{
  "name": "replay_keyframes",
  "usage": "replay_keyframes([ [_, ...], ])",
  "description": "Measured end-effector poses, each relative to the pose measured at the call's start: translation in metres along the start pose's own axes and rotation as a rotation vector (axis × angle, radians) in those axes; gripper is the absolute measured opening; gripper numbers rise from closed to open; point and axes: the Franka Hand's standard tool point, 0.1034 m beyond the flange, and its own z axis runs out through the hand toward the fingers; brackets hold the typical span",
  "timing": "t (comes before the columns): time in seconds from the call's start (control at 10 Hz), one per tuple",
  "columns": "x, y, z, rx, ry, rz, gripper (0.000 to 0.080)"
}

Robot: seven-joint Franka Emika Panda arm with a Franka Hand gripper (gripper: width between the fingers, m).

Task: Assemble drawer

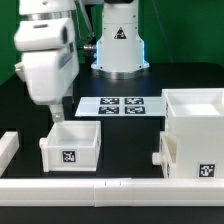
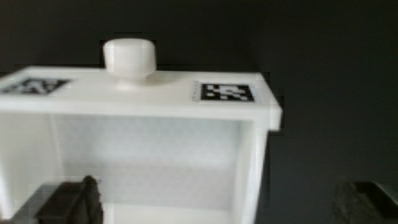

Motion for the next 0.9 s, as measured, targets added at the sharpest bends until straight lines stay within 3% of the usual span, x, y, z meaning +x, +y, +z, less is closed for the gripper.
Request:
replay_keyframes([
  [0.1, -0.006, -0.004, -0.002, 0.017, 0.010, 0.013, 0.0649],
  [0.4, -0.011, -0.006, 0.000, 0.025, -0.007, -0.025, 0.0649],
  [0.7, 0.001, -0.024, 0.020, 0.058, -0.013, 0.033, 0.0649],
  [0.9, -0.002, -0.032, 0.032, 0.063, -0.016, 0.040, 0.0649],
])
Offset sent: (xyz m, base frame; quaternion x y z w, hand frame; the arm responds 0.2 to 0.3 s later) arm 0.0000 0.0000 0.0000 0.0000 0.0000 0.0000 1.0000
